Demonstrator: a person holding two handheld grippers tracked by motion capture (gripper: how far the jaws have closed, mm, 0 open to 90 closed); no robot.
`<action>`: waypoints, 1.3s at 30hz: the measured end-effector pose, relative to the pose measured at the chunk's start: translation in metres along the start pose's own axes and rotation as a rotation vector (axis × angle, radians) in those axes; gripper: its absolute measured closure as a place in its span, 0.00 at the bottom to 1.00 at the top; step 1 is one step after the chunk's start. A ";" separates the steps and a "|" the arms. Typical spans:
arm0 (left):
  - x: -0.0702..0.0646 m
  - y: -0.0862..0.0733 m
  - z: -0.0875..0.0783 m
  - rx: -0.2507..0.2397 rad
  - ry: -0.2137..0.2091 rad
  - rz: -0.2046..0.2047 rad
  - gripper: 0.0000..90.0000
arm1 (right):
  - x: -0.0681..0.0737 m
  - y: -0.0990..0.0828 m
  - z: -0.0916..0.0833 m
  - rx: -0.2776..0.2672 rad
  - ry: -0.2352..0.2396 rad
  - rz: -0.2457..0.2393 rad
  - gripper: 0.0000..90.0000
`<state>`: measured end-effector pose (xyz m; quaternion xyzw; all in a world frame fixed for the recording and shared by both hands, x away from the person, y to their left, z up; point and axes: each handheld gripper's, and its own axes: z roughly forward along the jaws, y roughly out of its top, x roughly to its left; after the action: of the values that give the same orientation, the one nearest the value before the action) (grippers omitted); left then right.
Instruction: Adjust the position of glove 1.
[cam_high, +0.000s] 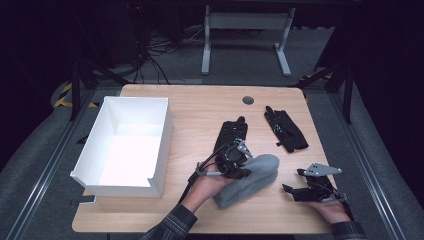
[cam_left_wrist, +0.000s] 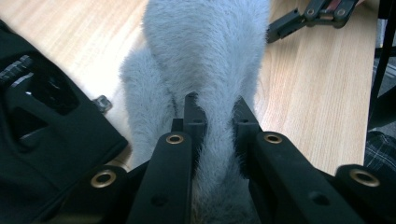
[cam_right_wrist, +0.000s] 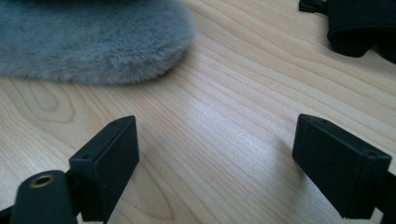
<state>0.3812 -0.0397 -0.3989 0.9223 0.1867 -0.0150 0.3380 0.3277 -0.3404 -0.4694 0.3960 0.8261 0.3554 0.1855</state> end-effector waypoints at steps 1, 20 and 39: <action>0.000 -0.001 0.003 -0.001 -0.005 0.001 0.90 | 0.000 0.000 0.000 0.000 0.000 0.000 0.16; -0.004 -0.004 -0.029 -0.119 -0.056 0.014 0.77 | 0.000 0.000 0.000 0.000 -0.001 0.001 0.16; -0.001 -0.028 -0.019 -0.094 -0.044 -0.035 0.95 | 0.009 0.013 -0.006 -0.012 0.070 0.034 0.61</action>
<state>0.3690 -0.0082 -0.4013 0.9015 0.1955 -0.0325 0.3848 0.3251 -0.3308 -0.4558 0.3963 0.8231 0.3771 0.1525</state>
